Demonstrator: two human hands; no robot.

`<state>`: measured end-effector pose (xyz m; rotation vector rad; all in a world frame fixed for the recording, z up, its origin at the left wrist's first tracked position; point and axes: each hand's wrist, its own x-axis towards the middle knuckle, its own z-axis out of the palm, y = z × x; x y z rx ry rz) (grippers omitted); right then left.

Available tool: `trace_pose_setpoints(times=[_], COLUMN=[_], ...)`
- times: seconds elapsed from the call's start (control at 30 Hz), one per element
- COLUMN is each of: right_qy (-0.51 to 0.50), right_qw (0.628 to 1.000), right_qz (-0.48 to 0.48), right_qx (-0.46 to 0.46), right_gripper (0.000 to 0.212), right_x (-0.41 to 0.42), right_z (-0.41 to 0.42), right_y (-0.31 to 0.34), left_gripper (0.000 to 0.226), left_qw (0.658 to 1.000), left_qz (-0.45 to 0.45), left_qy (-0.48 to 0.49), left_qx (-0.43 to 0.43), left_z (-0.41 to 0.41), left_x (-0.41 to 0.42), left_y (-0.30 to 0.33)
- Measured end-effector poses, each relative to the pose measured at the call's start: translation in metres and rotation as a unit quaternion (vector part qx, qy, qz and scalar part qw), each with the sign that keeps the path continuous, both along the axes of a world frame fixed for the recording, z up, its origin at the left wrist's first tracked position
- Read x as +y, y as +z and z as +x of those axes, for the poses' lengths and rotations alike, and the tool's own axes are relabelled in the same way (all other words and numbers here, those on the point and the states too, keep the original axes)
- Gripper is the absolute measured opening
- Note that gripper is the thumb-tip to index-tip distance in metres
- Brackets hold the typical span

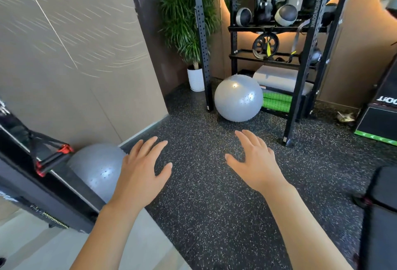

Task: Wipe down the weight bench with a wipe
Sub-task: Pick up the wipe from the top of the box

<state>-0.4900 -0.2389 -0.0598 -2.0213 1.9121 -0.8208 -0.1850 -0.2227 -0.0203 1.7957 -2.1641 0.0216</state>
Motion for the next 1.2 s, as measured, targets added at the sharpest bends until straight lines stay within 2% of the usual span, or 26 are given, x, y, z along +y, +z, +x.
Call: trace_pose_setpoints(times=[0.4, 0.87, 1.2], right_qy=[-0.034, -0.121, -0.195], right_qw=[0.999, 0.989, 0.974], right_qz=[0.004, 0.033, 0.068], right_qx=[0.001, 0.079, 0.097], right_gripper=[0.083, 0.081, 0.083], right_x=[-0.062, -0.228, -0.273], right_z=[0.001, 0.055, 0.032], right_y=[-0.013, -0.01, -0.014], left_gripper=[0.062, 0.063, 0.064], left_qw=[0.999, 0.987, 0.968], left_qz=[0.008, 0.036, 0.066], left_qy=[-0.041, -0.15, -0.23], left_qx=[0.003, 0.047, 0.077], left_z=[-0.001, 0.031, -0.003], left_x=[-0.093, -0.304, -0.399], left_y=[-0.004, -0.024, -0.044])
